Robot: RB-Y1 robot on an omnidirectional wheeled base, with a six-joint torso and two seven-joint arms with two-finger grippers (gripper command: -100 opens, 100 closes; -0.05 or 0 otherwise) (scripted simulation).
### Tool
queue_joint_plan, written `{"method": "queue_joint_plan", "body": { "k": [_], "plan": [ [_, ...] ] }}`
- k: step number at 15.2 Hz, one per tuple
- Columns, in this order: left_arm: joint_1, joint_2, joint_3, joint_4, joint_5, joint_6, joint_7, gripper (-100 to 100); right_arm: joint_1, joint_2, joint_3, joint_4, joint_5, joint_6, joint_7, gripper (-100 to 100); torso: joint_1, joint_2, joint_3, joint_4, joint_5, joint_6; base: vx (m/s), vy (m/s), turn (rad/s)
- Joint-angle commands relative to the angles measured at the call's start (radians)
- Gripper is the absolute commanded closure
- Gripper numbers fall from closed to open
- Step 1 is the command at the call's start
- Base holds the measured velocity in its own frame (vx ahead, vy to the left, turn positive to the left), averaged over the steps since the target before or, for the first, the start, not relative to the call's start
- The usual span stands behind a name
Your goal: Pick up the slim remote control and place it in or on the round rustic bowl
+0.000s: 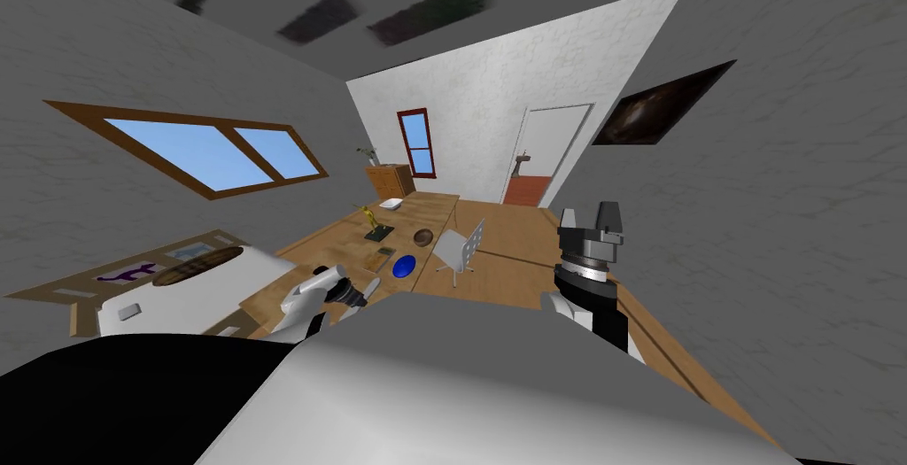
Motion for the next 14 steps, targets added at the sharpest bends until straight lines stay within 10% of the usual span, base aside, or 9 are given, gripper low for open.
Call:
{"method": "queue_joint_plan", "body": {
  "k": [1, 3, 4, 14],
  "plan": [
    [-0.001, -0.015, -0.006, 0.013, -0.005, -0.029, -0.002, -100, 0.0, 0.0, 0.0, 0.0, 0.0, 0.0, 0.0, 0, 0.0, 0.0, 0.0, 0.0, 0.0, 0.0, 0.017, 0.034, 0.033],
    [-0.001, -0.015, -0.006, 0.011, -0.005, -0.024, -0.001, -100, 0.0, 0.0, 0.0, 0.0, 0.0, 0.0, 0.0, 0, 0.0, 0.0, 0.0, 0.0, 0.0, 0.0, 0.015, 0.025, 0.016],
    [-0.002, -0.016, -0.007, 0.013, -0.006, -0.03, -0.002, 100, 0.0, 0.0, 0.0, 0.0, 0.0, 0.0, 0.0, 0, -0.001, 0.001, 0.0, 0.0, 0.0, 0.0, 0.005, 0.007, -0.001],
    [-0.022, 0.055, 0.014, -0.038, -0.007, 0.056, 0.033, 100, 0.0, 0.0, 0.0, 0.0, 0.0, 0.0, 0.0, 0, -0.006, -0.001, 0.0, 0.001, -0.002, 0.003, 0.008, -0.042, -0.045]
  ]
}}
